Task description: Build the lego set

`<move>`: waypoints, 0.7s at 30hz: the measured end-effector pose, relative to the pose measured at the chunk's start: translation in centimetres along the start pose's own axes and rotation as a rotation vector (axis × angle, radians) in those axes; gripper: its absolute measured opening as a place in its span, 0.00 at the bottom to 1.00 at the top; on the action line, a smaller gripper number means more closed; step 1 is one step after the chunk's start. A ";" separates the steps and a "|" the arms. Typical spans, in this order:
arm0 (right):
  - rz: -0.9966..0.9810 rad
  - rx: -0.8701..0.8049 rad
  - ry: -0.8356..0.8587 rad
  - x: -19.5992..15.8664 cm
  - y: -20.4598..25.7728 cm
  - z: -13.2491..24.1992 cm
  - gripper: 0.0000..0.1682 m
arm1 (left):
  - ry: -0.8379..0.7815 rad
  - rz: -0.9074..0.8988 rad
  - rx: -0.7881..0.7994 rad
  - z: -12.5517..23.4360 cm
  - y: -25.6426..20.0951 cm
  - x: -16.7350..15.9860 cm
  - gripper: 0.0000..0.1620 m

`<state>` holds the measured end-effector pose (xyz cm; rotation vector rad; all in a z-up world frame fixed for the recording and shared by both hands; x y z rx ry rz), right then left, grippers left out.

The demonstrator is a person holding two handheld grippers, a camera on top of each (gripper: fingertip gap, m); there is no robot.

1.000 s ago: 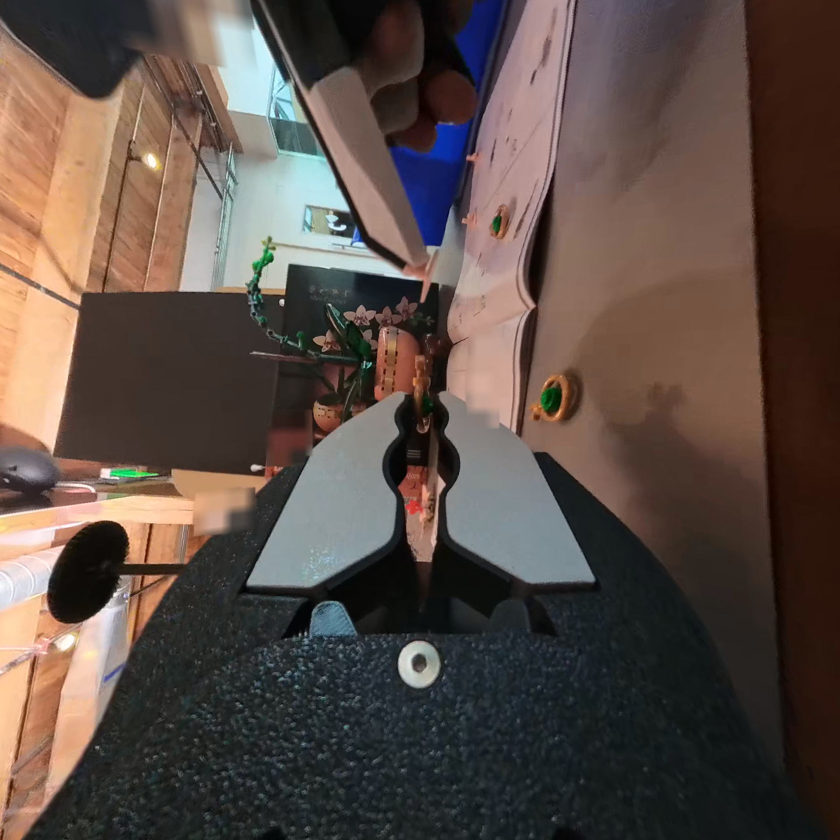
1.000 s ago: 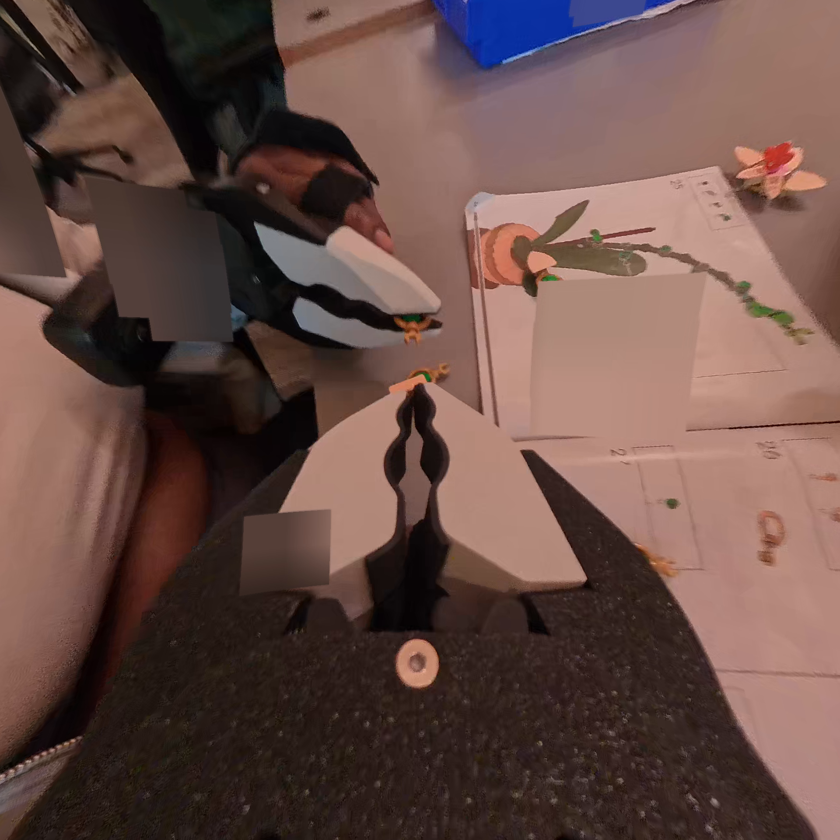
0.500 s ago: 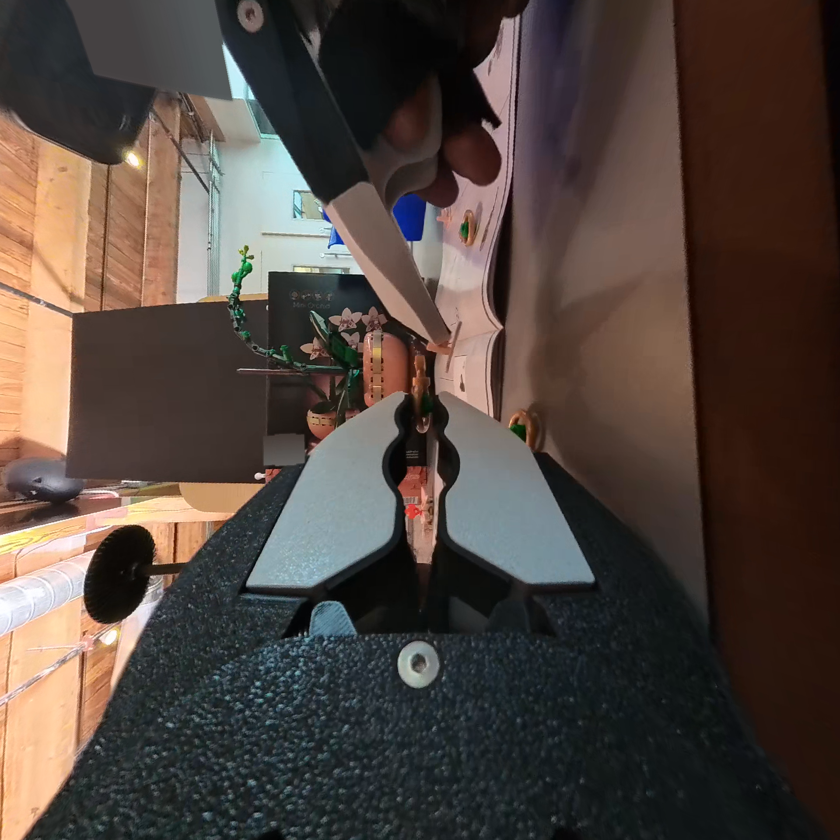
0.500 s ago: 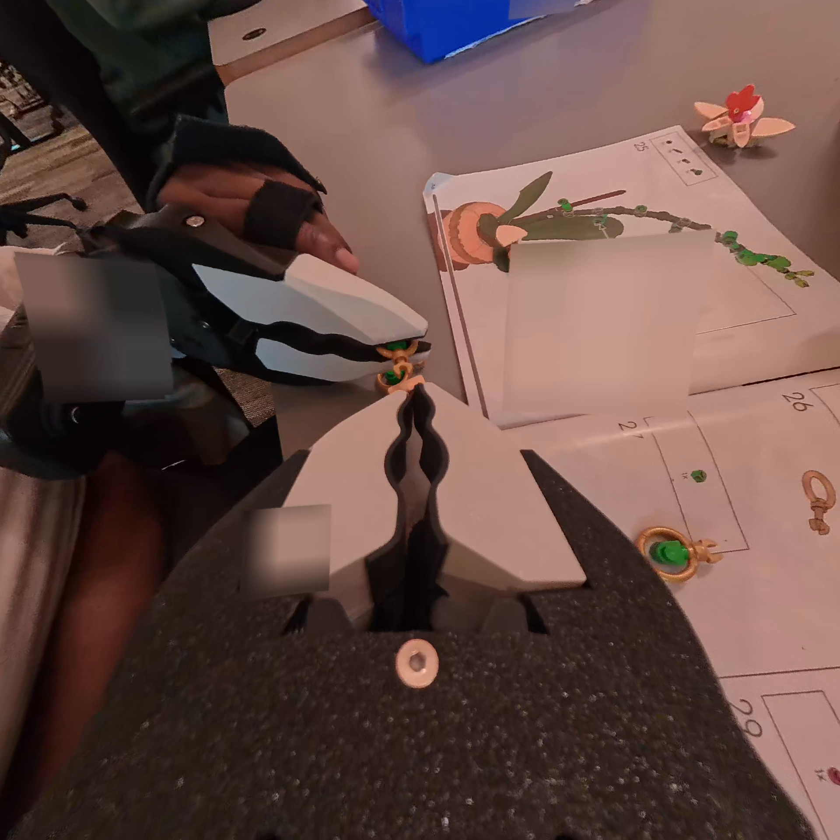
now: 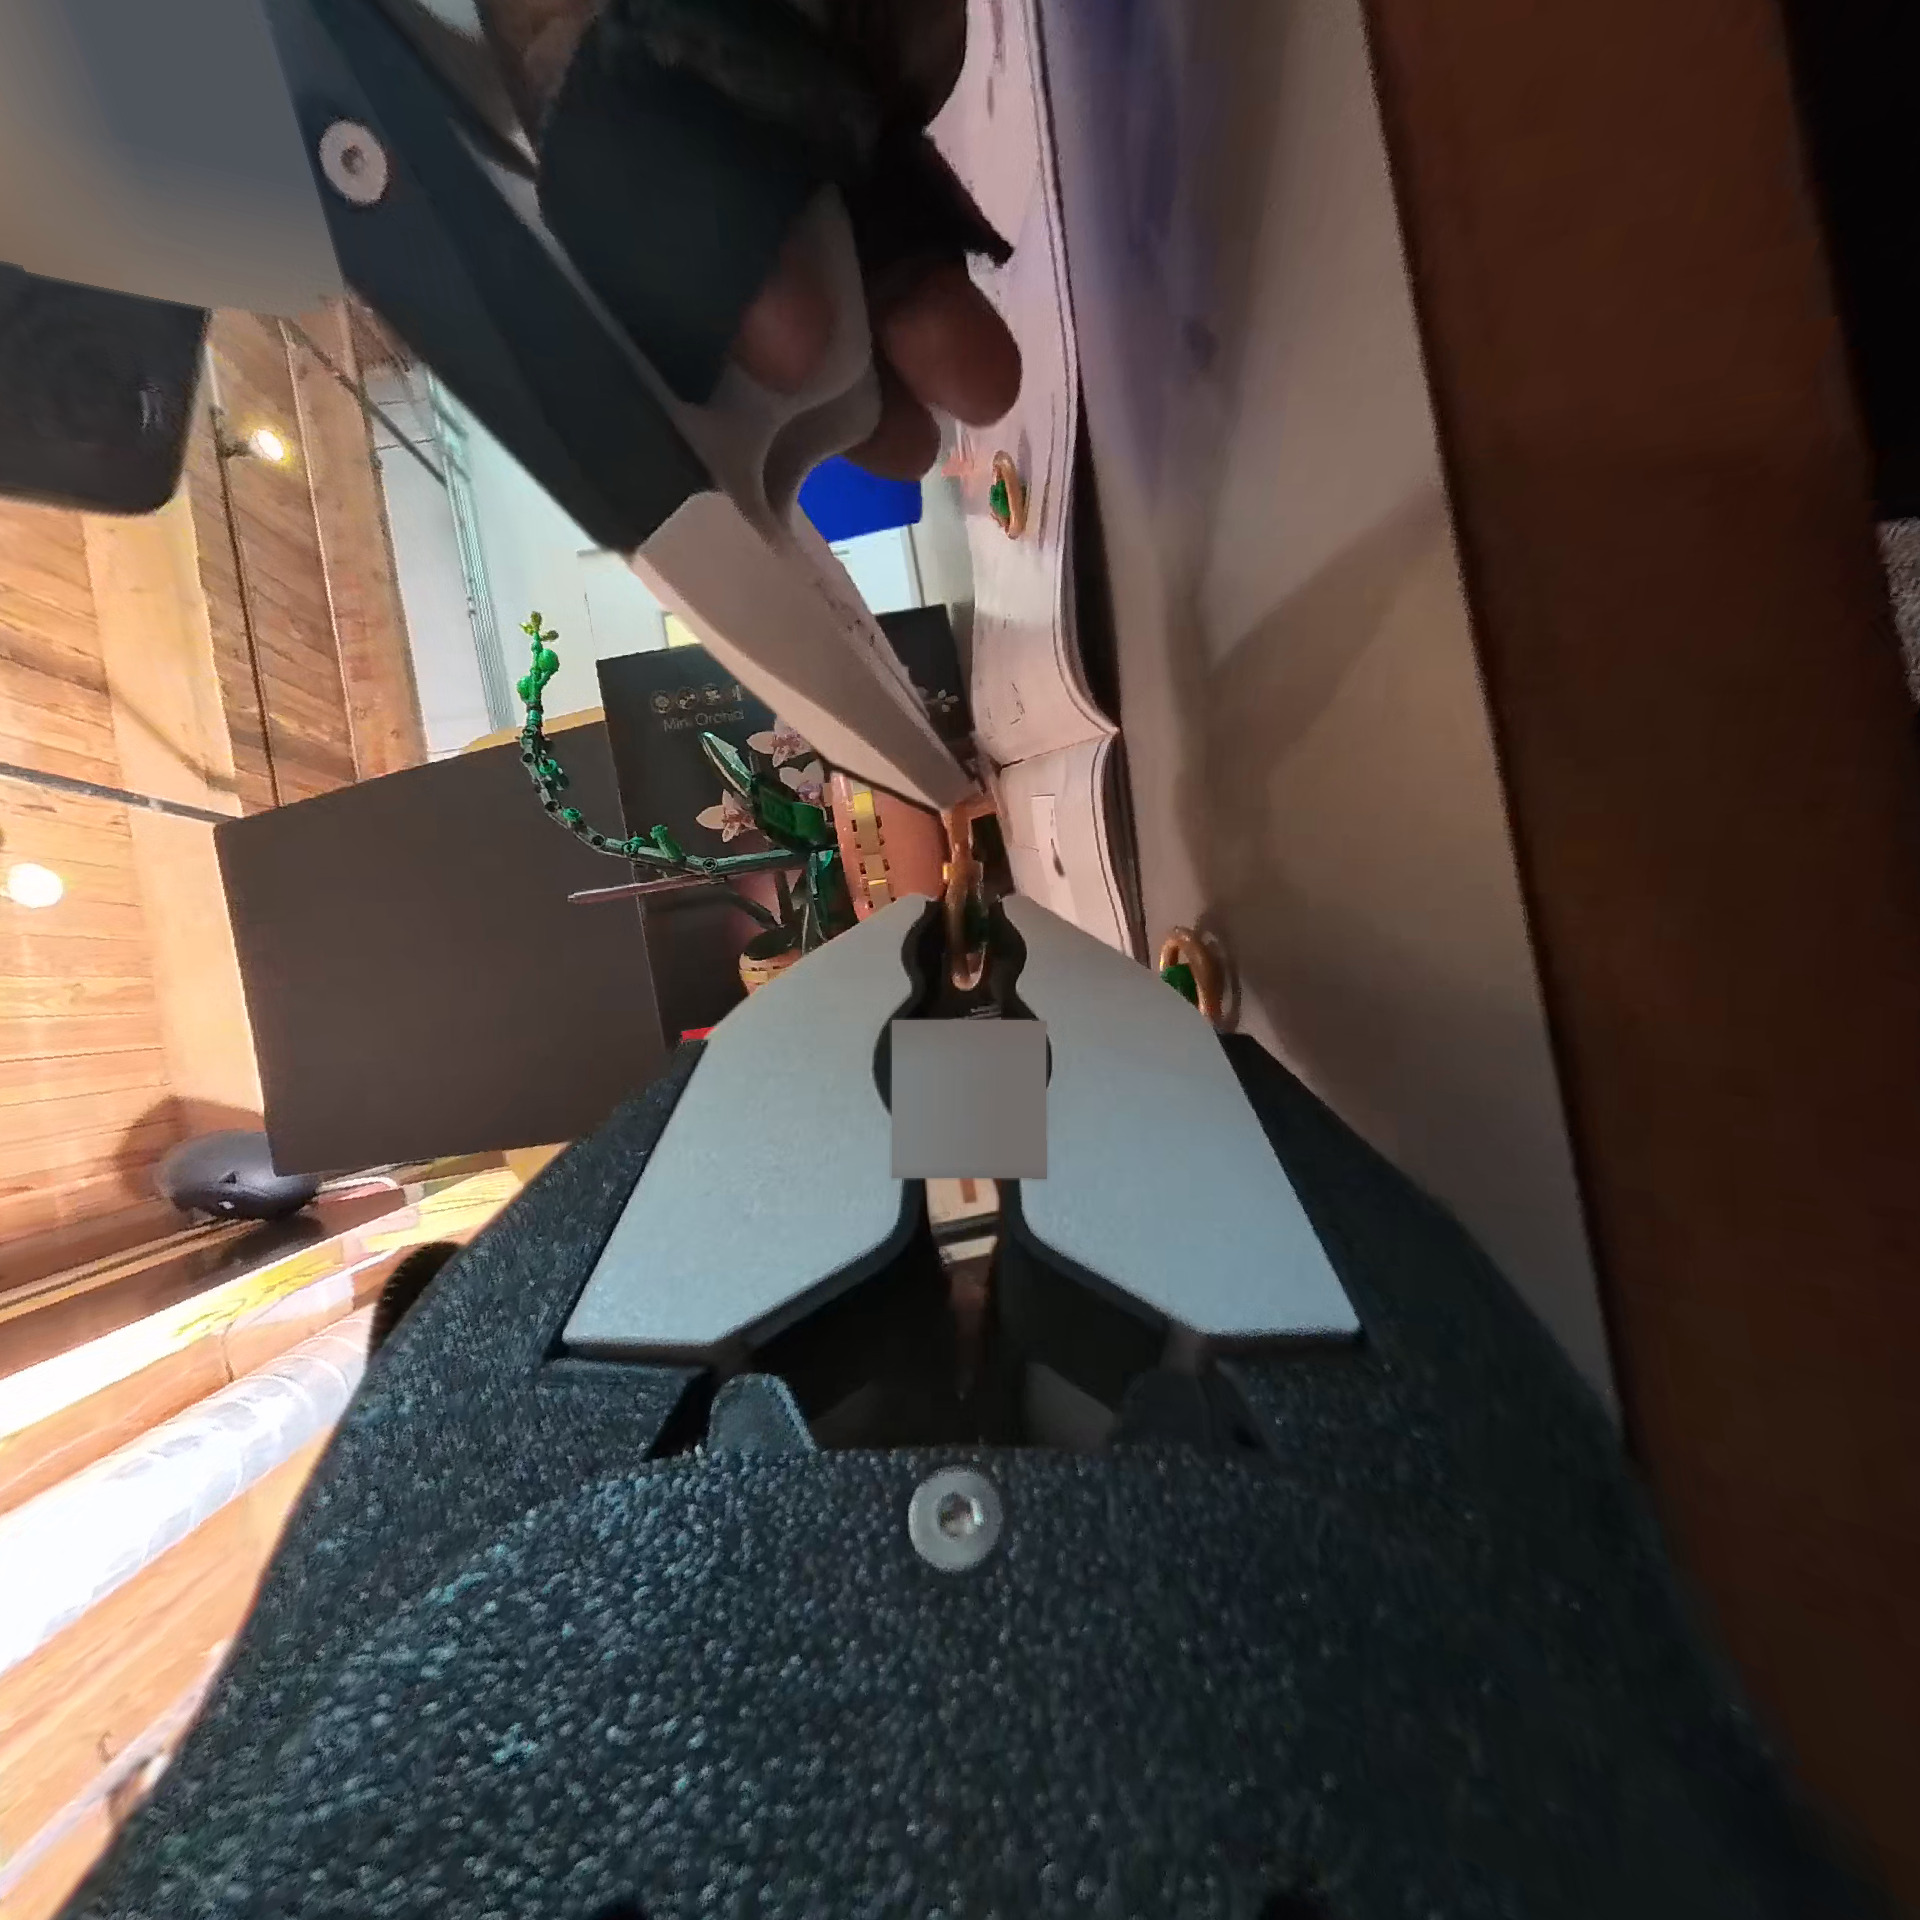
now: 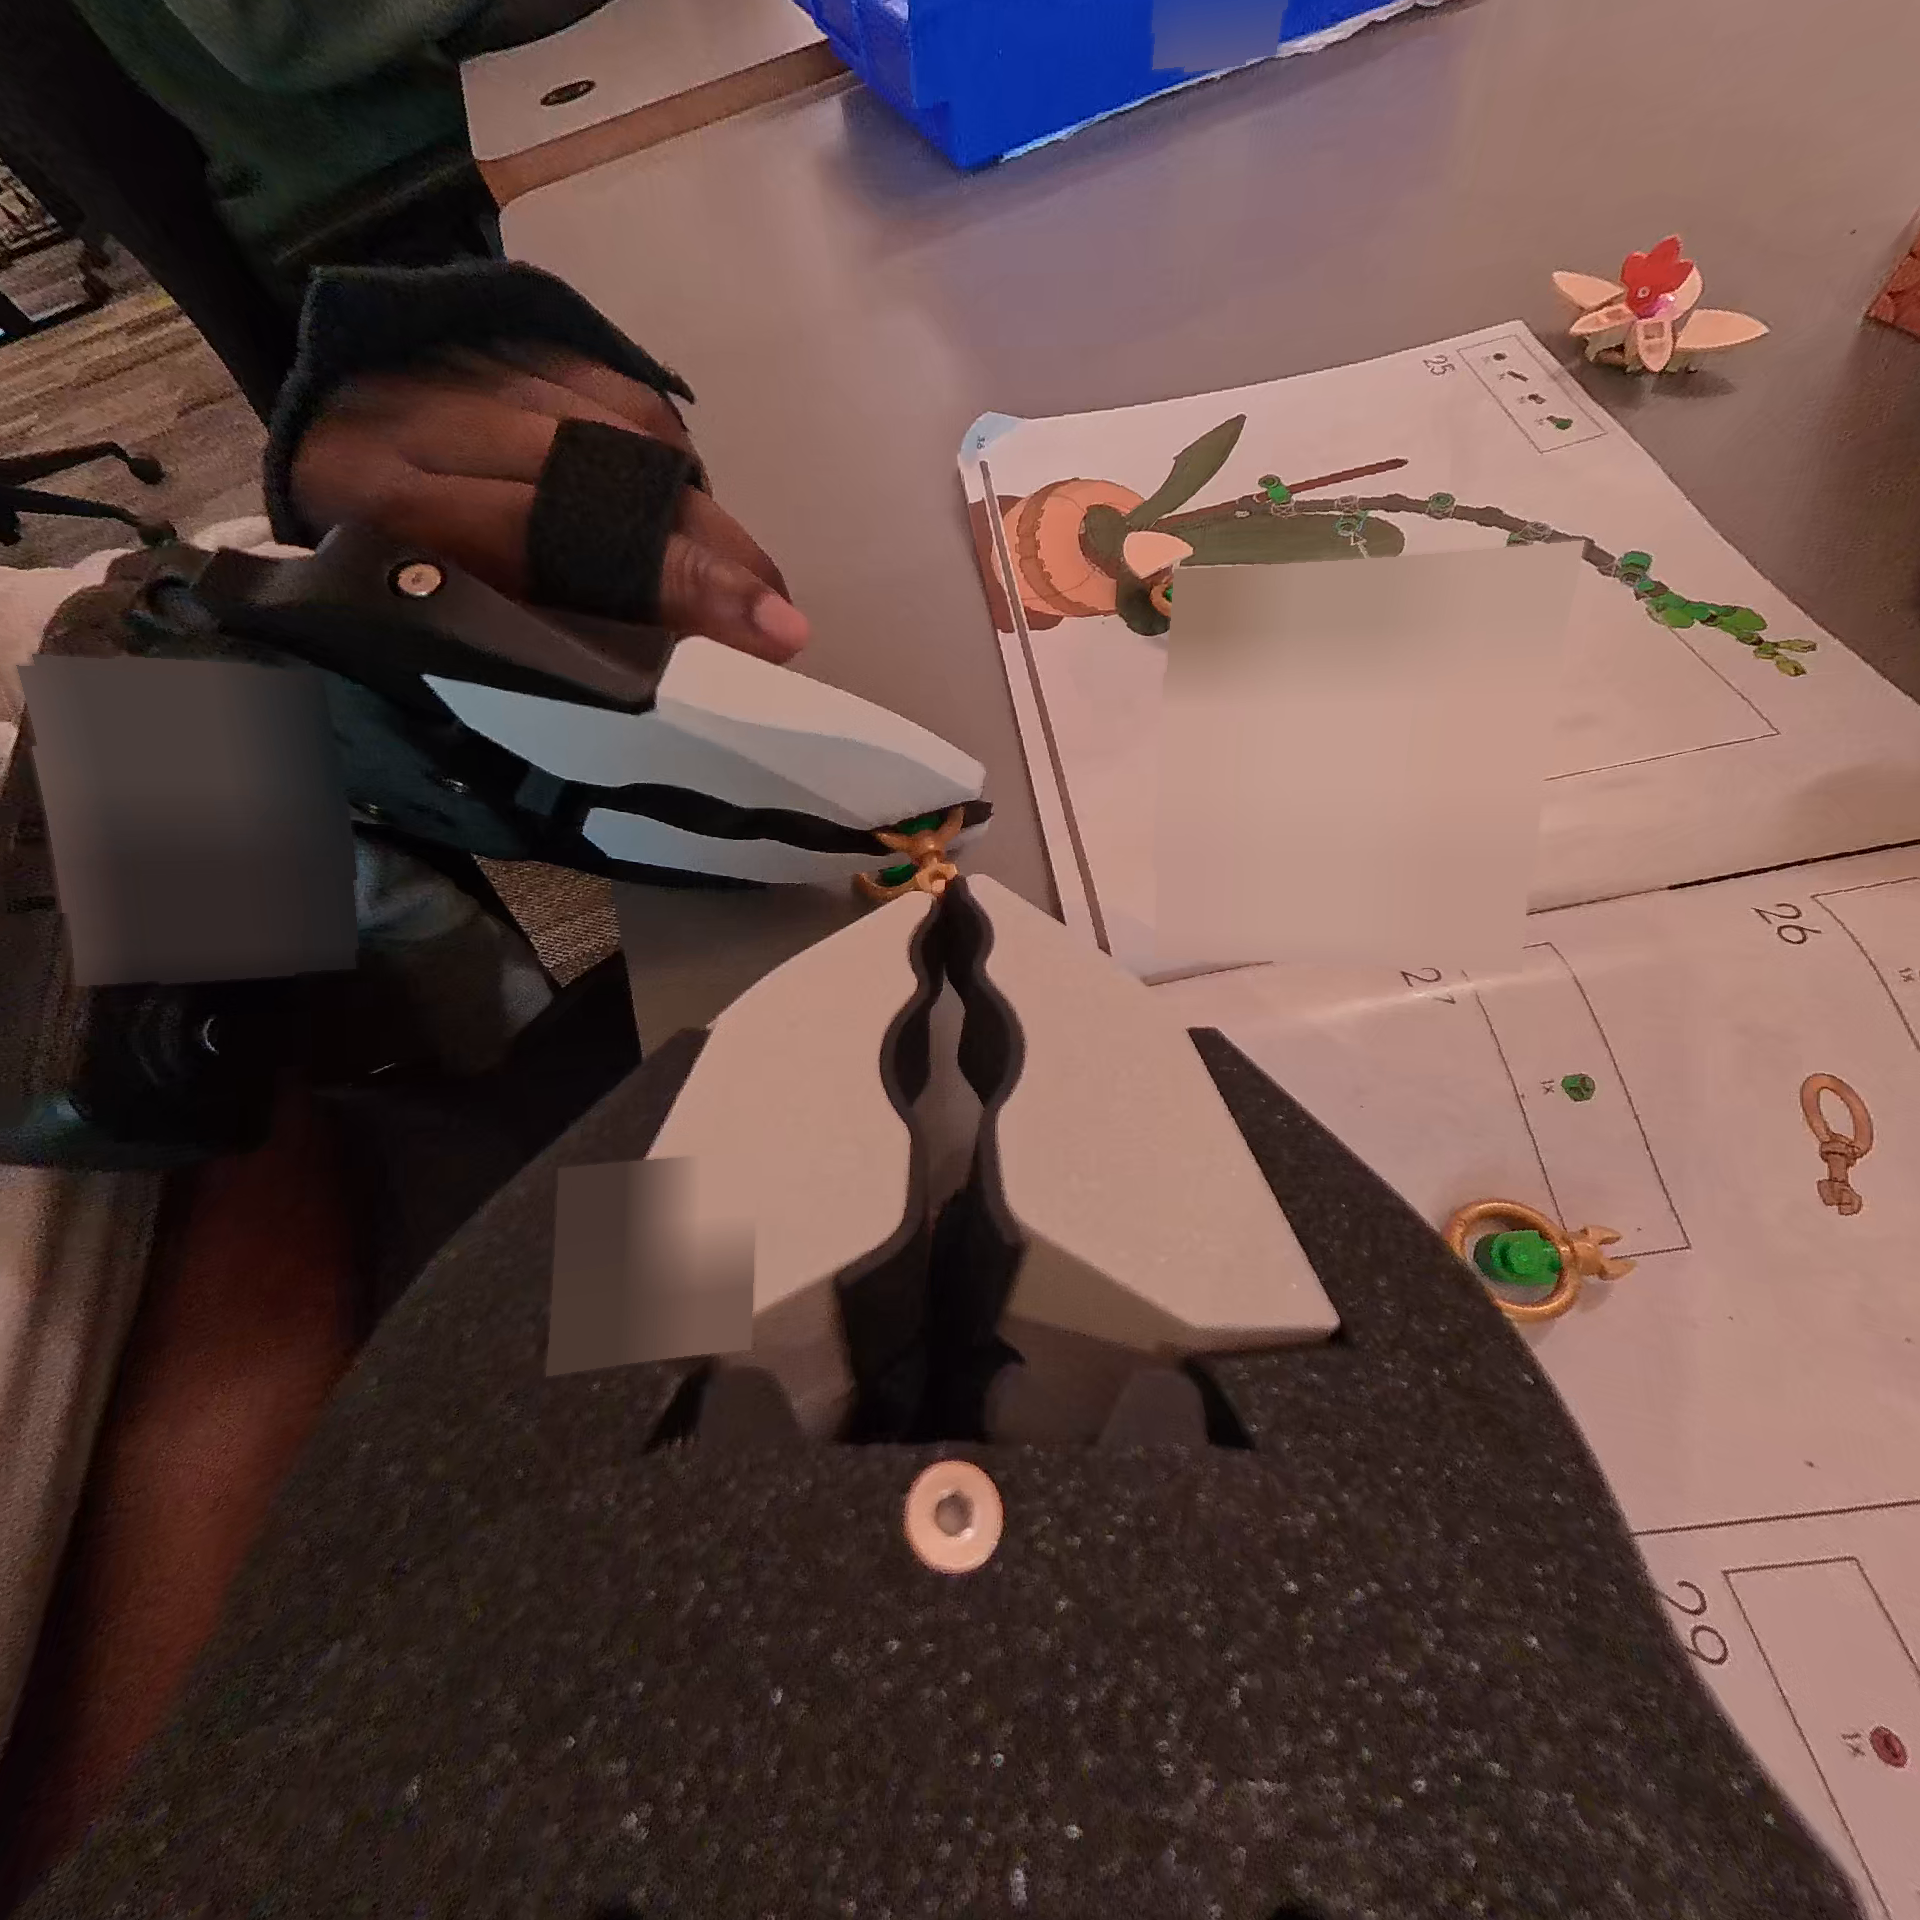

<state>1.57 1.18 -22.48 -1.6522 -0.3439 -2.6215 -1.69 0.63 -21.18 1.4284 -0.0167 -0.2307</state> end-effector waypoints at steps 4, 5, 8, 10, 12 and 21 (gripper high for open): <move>-0.013 0.040 -0.023 0.3 0.6 -0.1 0.00 | -0.018 0.035 -0.019 -0.1 -0.1 0.5 0.04; -0.017 0.034 -0.008 0.1 0.6 -0.2 0.00 | -0.011 0.045 -0.020 -0.2 -0.1 0.6 0.04; 0.014 -0.003 0.015 -0.2 0.2 0.1 0.00 | 0.009 0.060 -0.059 -0.4 -0.4 0.6 0.04; -0.006 -0.018 0.069 -1.2 -0.2 0.7 0.00 | 0.031 0.040 -0.106 -0.5 -0.8 0.5 0.05; -0.019 -0.041 0.135 -2.2 -0.8 1.8 0.00 | 0.061 0.030 -0.160 -0.5 -1.2 0.4 0.05; 0.076 -0.015 0.258 -3.4 -0.2 2.8 0.11 | 0.099 0.015 -0.229 -0.5 -1.2 0.6 0.05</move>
Point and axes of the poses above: each gripper's, where its closed fingertips meet, z back along the fingers, x out of its top, y = z × x across the jaws, the point moved 1 cm from there along z, back along the fingers, and after that the axes turned 3 degrees about -y, right-handed, at the moved point
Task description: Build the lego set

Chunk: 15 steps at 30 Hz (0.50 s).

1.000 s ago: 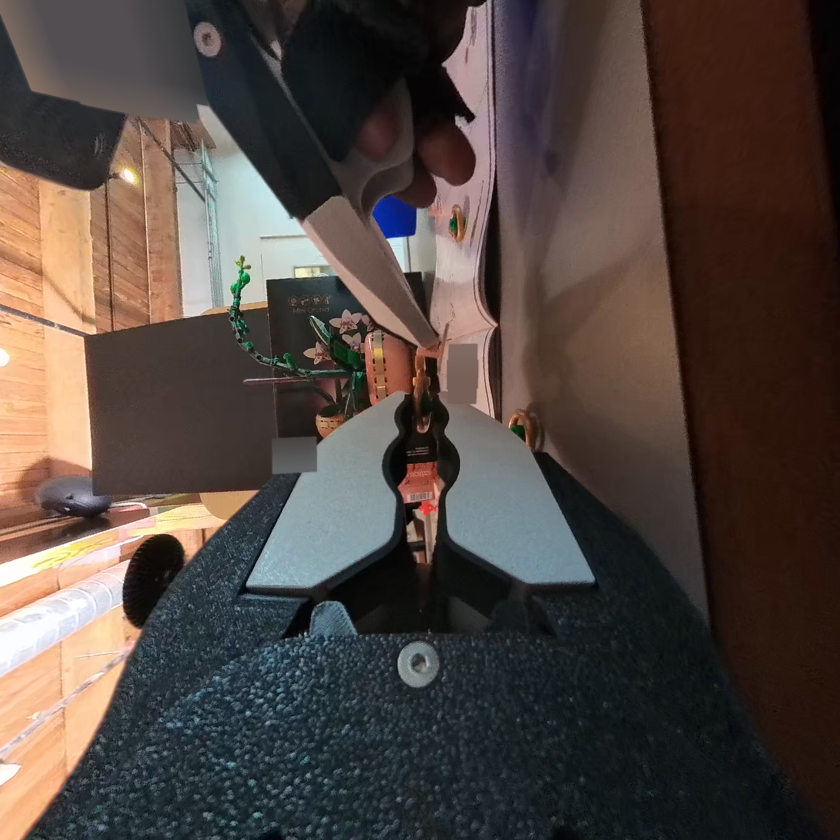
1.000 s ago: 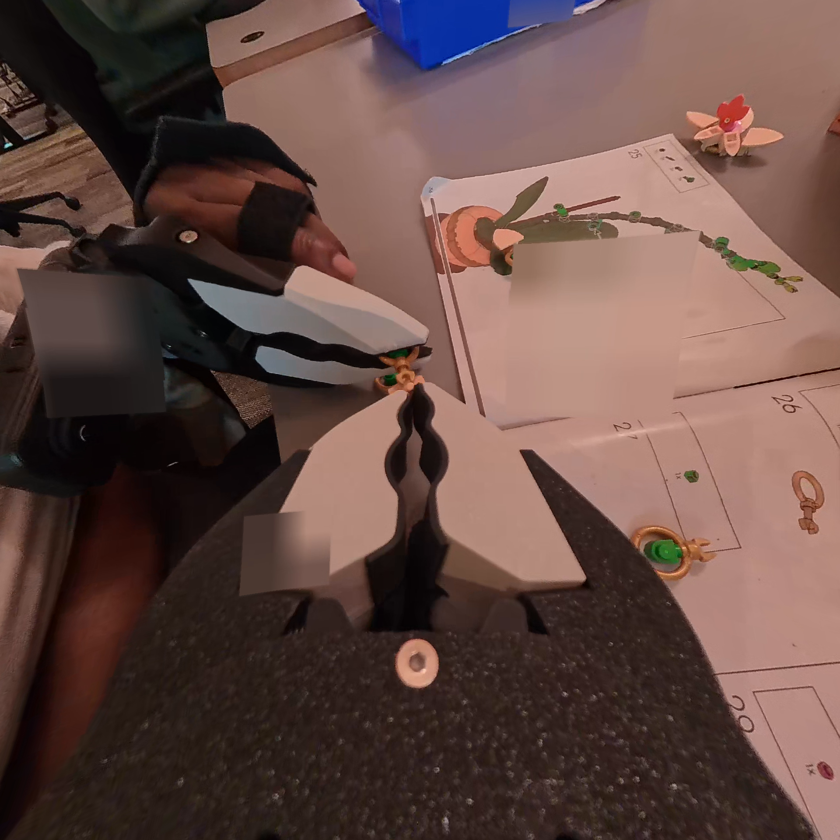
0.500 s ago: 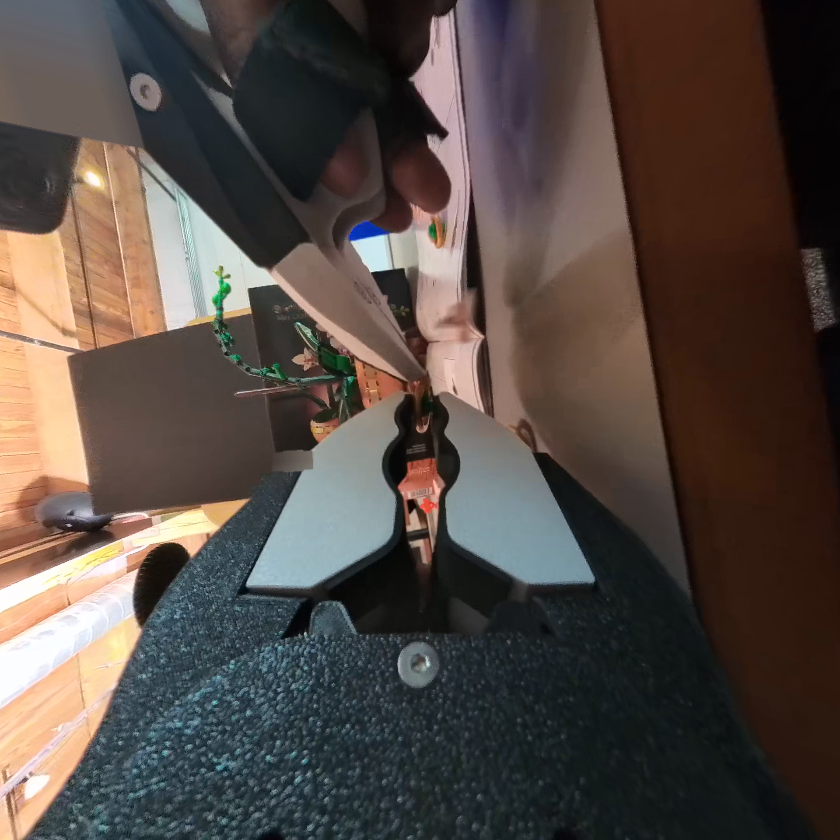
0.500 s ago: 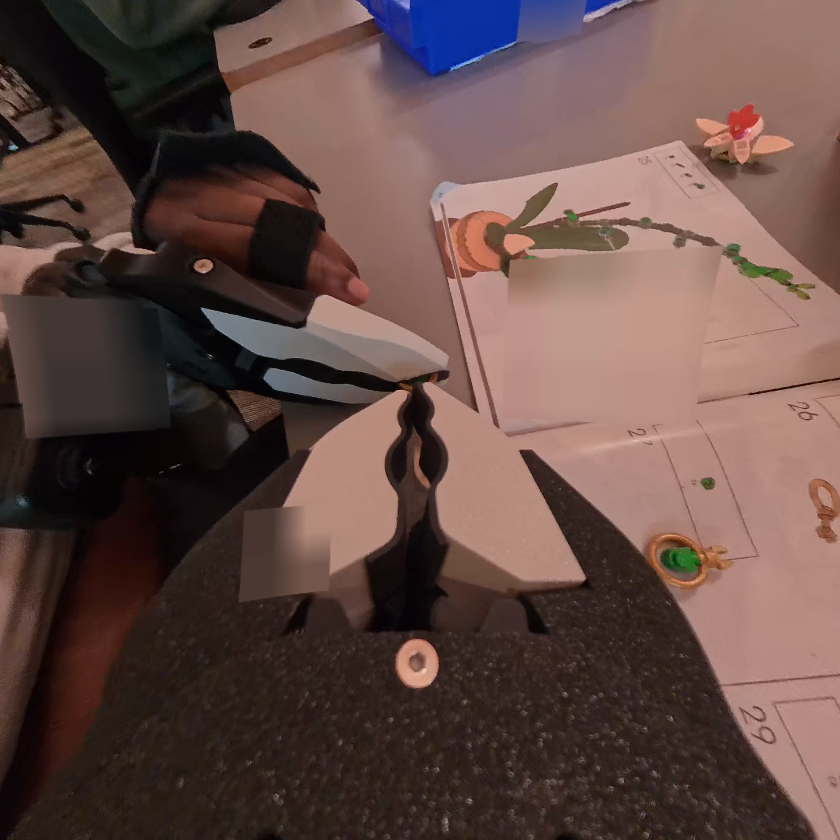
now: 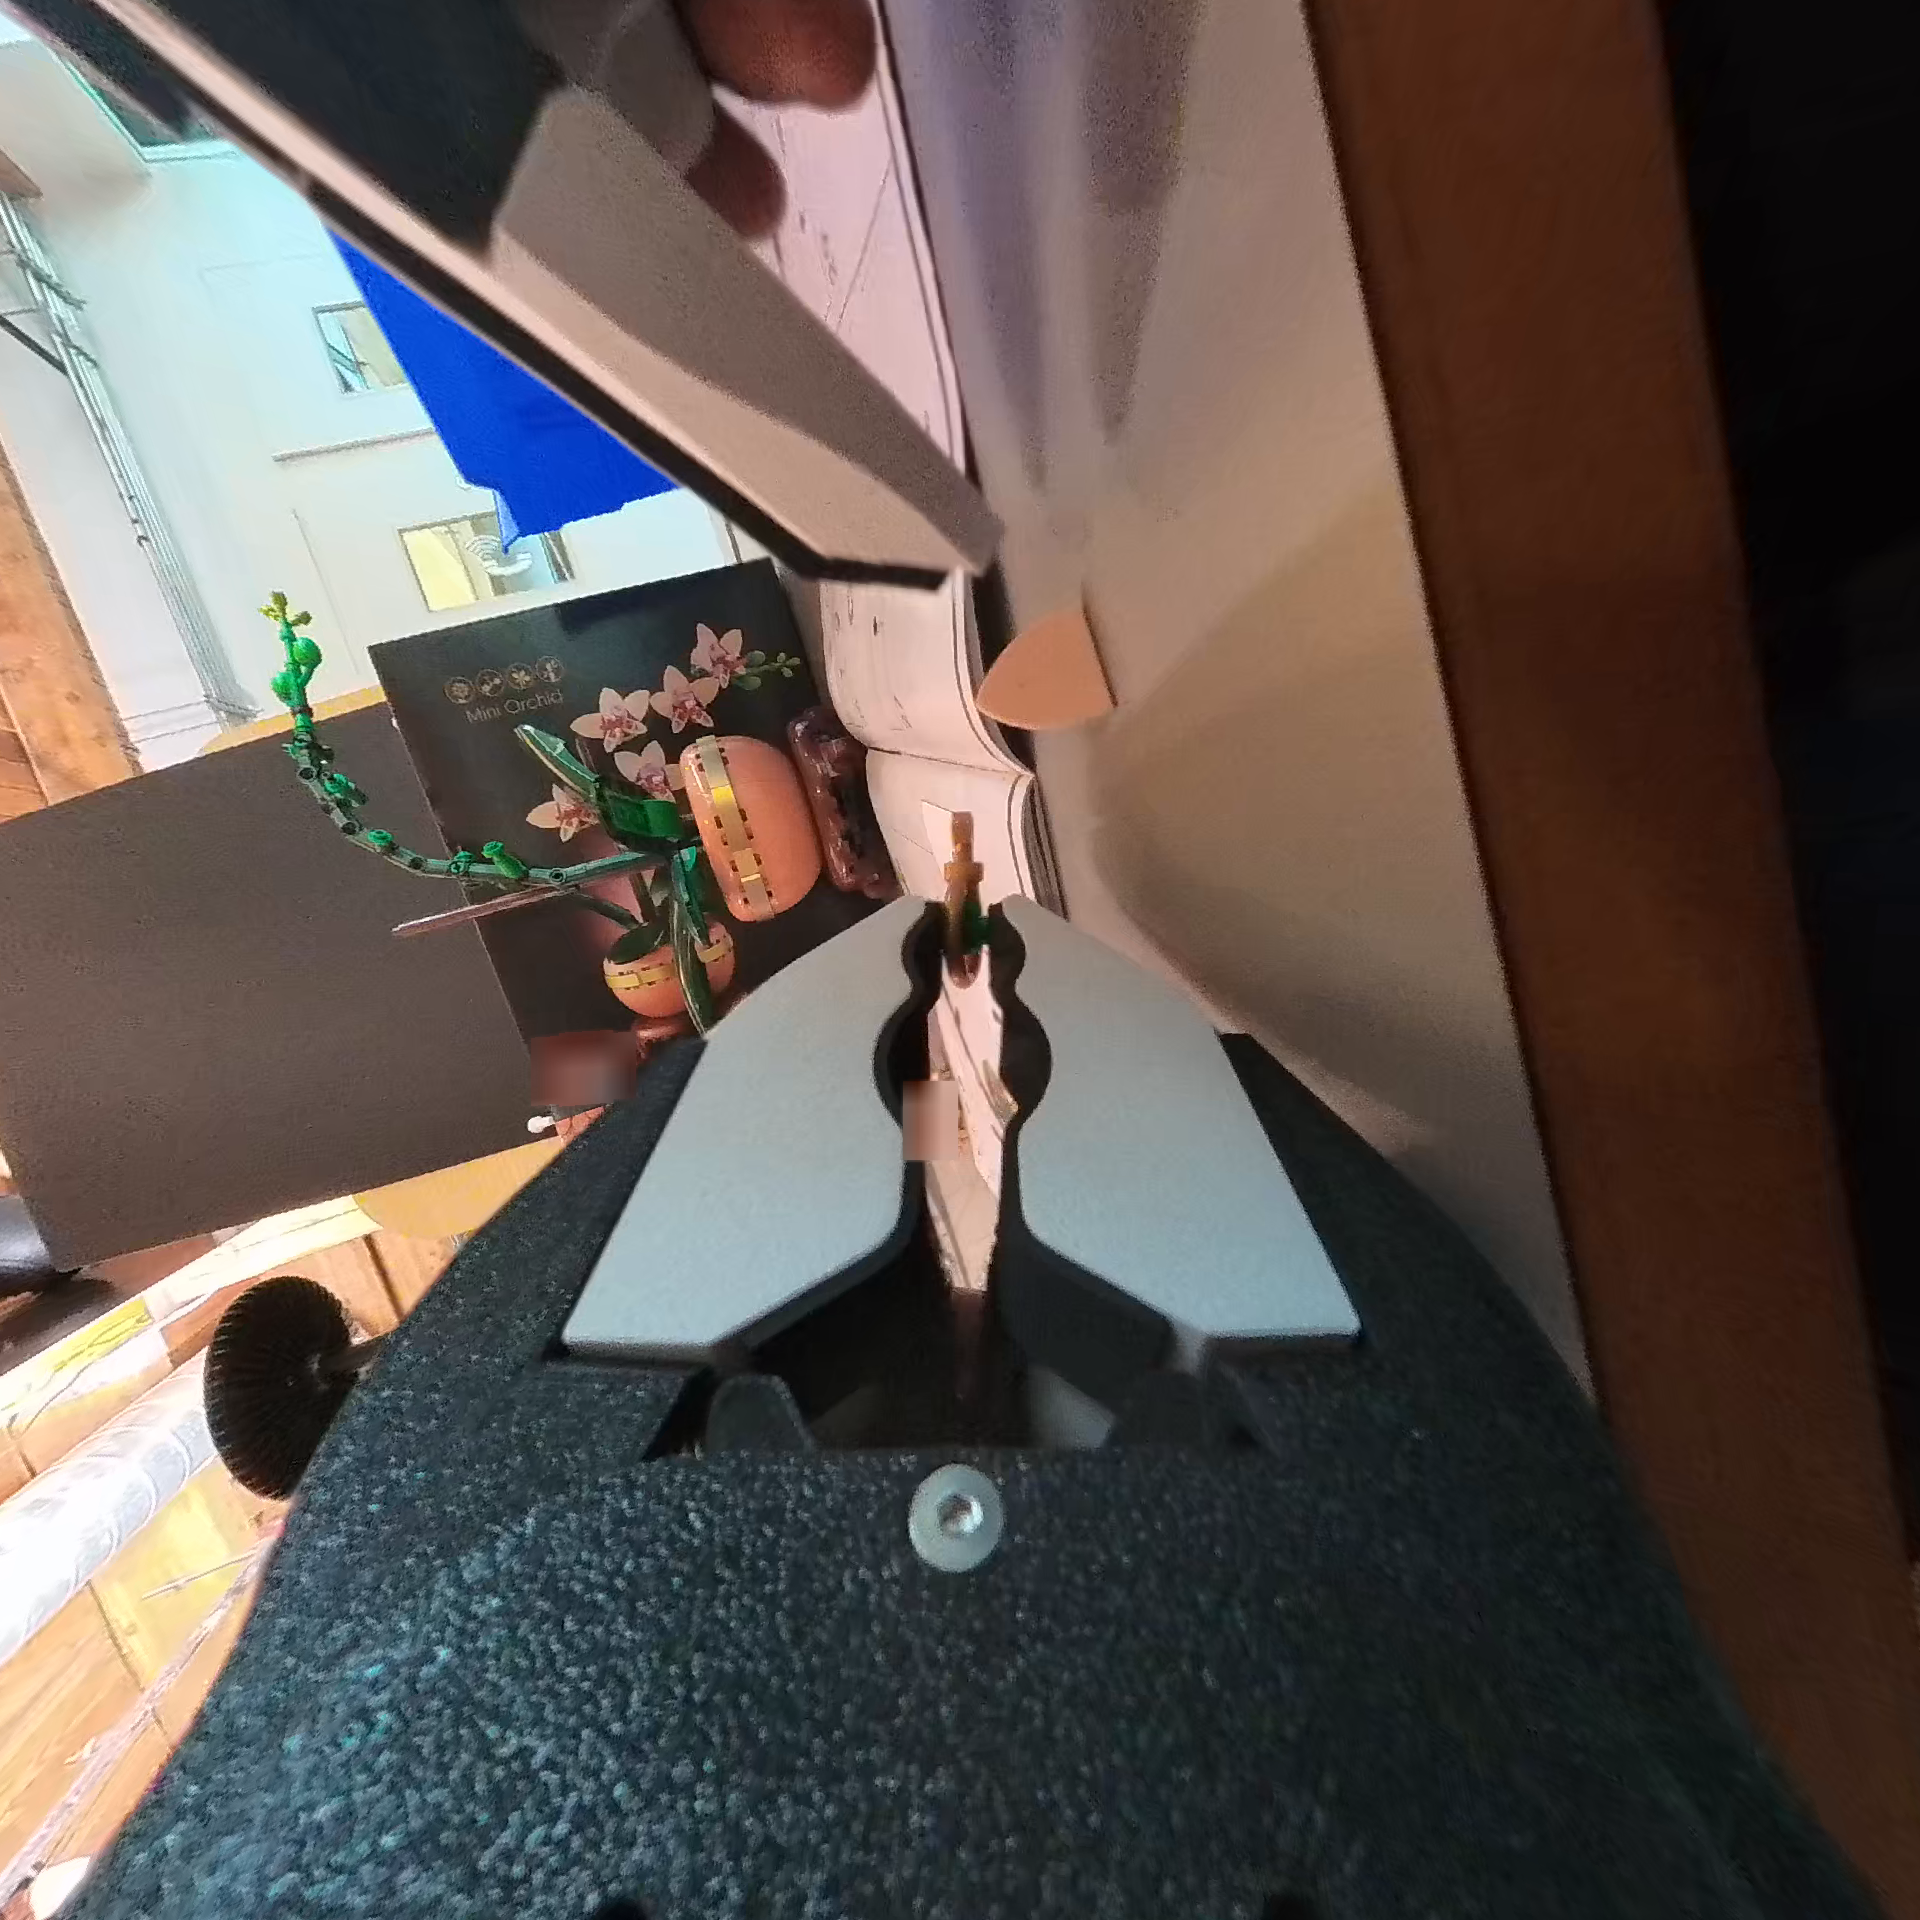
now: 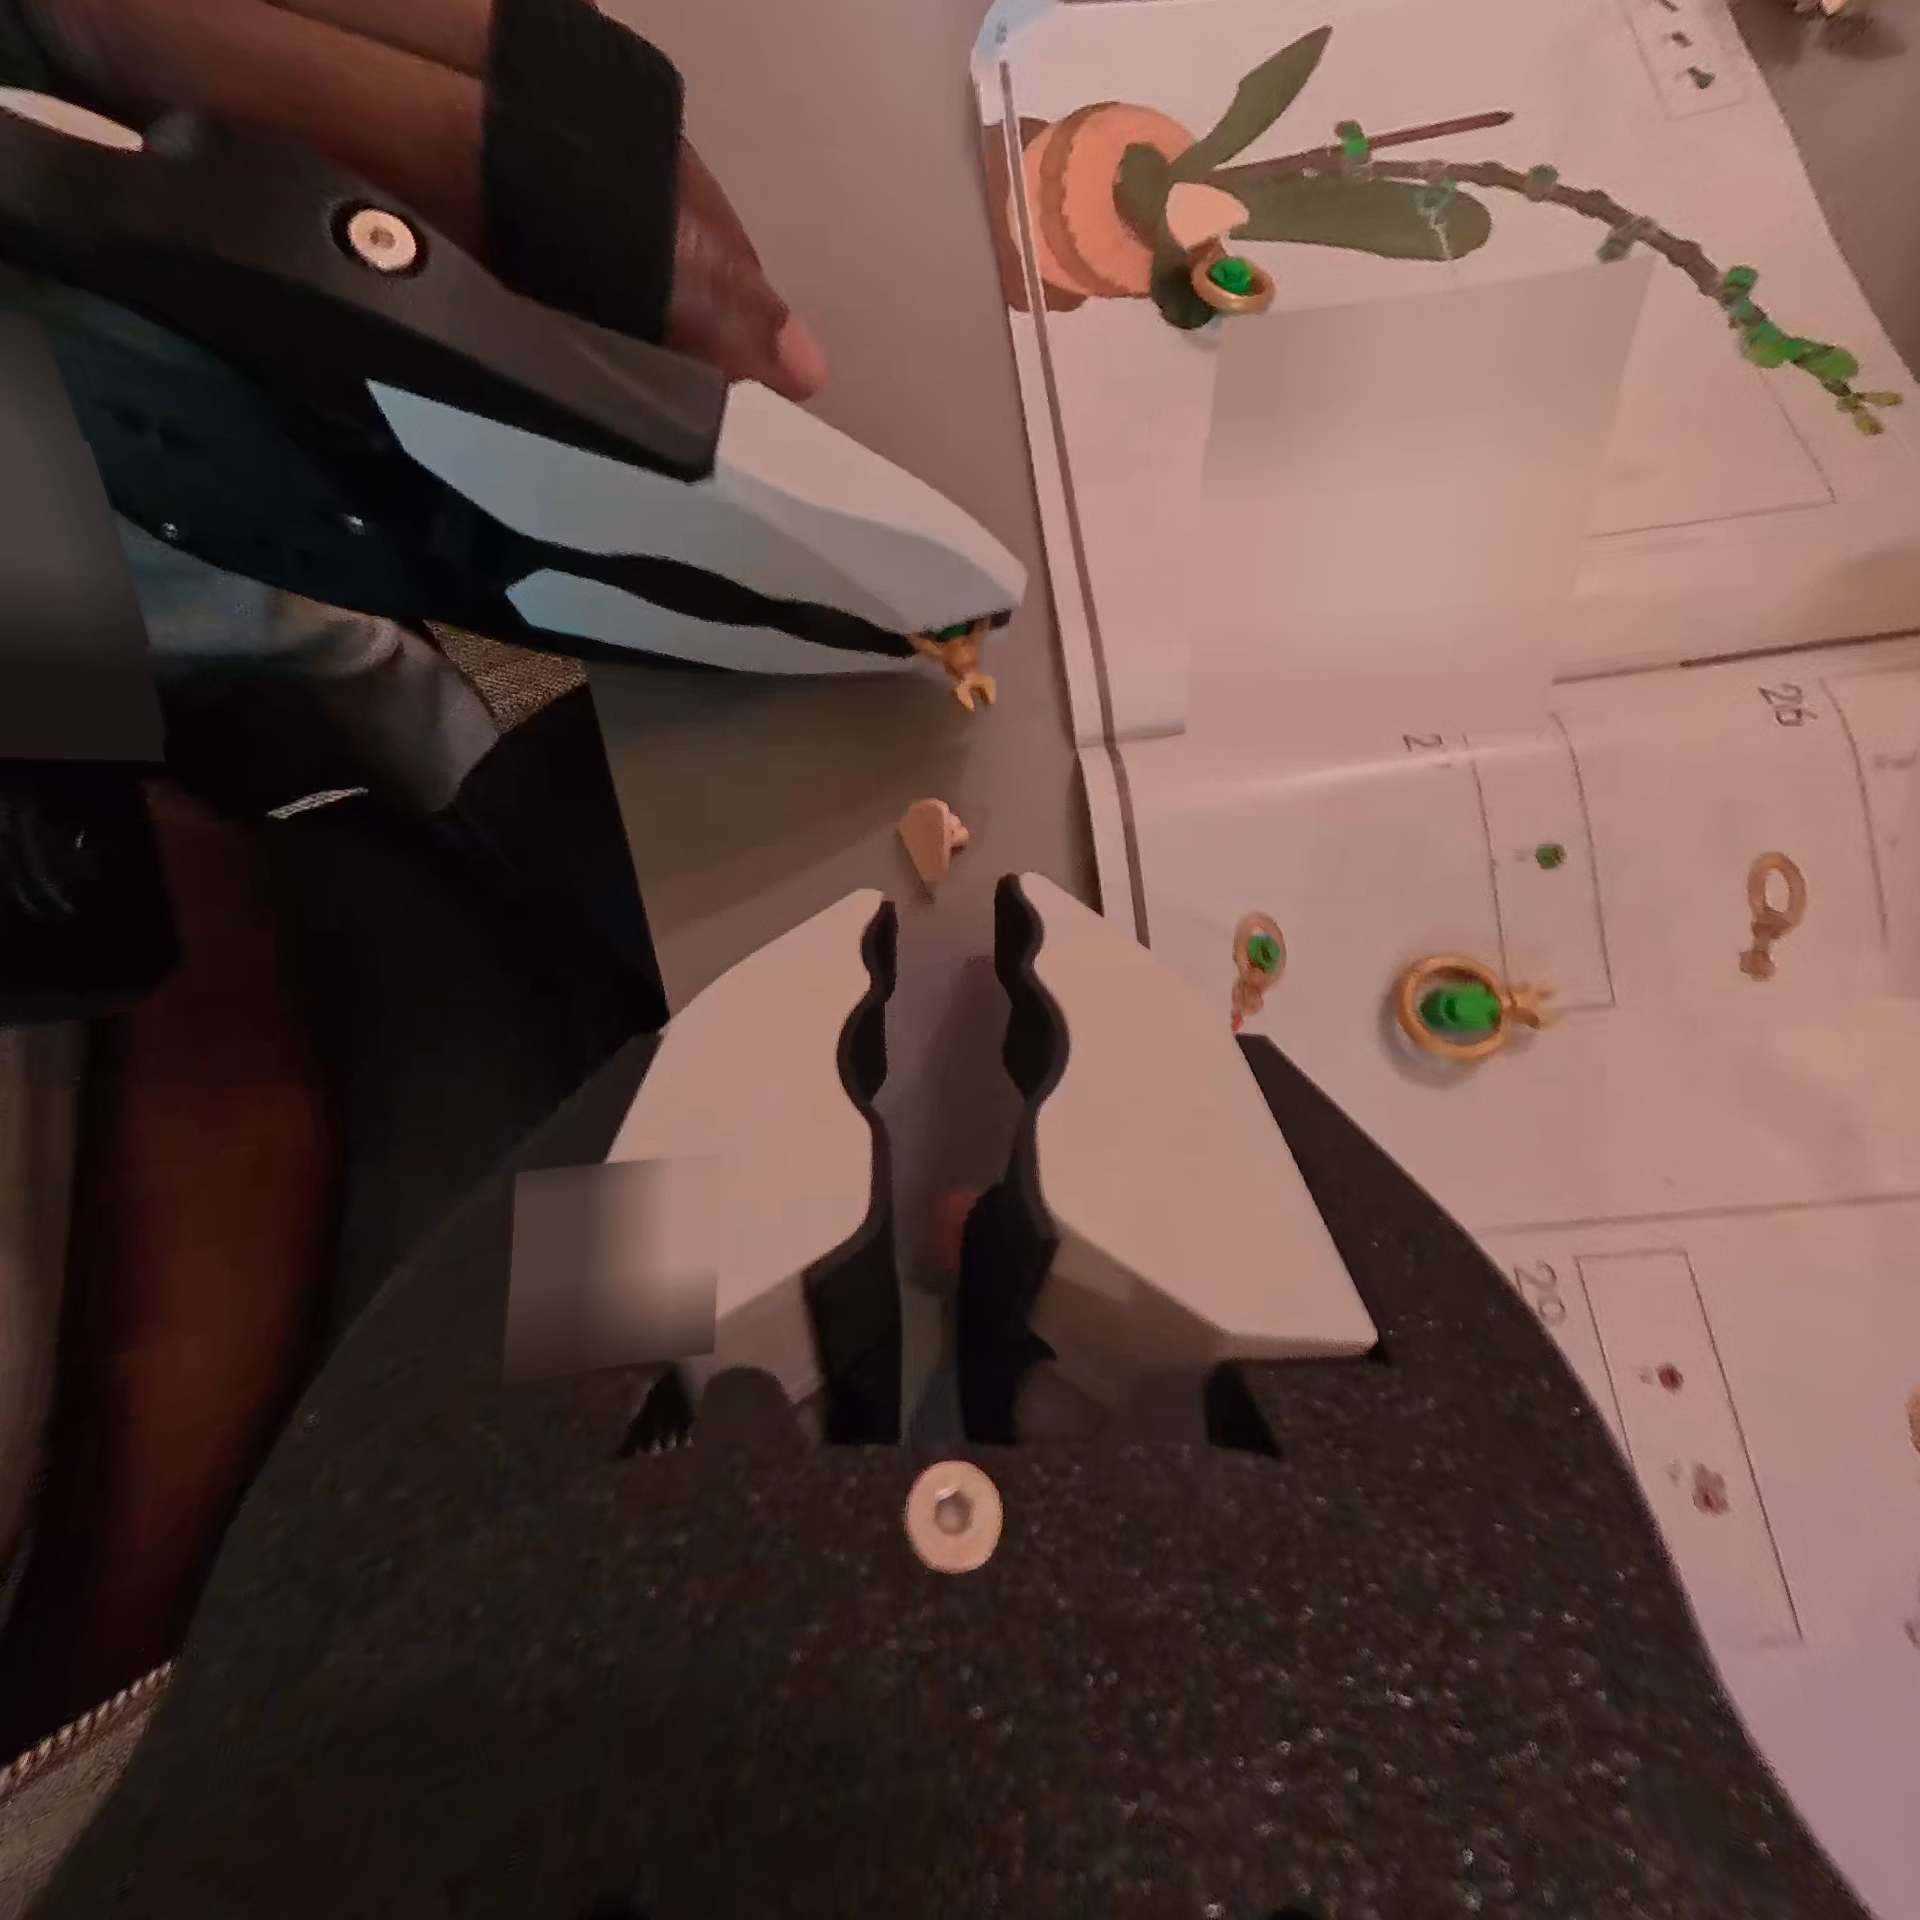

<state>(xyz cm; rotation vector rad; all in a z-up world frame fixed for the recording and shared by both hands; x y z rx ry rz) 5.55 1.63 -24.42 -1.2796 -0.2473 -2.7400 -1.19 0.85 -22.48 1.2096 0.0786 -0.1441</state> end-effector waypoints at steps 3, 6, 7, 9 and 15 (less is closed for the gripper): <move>0.074 -0.040 -0.038 0.9 -0.1 -1.2 0.08 | 0.016 0.007 -0.010 0.0 -0.2 -0.2 0.05; 0.280 -0.133 -0.049 1.2 -0.3 -1.3 0.01 | 0.032 0.039 -0.014 0.4 -0.2 -0.7 0.05; 0.387 -0.170 -0.067 1.4 0.0 -1.0 0.01 | 0.031 0.059 -0.015 0.6 -0.1 -0.8 0.05; 0.650 -0.249 -0.057 0.8 0.7 -0.4 0.01 | 0.016 0.102 -0.020 1.1 -0.2 -0.9 0.05; 0.775 -0.276 -0.018 -1.1 1.5 0.5 0.02 | -0.021 0.133 -0.037 1.4 -0.4 -0.3 0.05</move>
Point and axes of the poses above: each gripper's, where its closed fingertips meet, z back along the fingers, x out of its top, y = z × x across the jaws, the point moved 1 cm from there along z, back along the fingers, and after that the axes turned 3 degrees about -y, right-handed, at the moved point
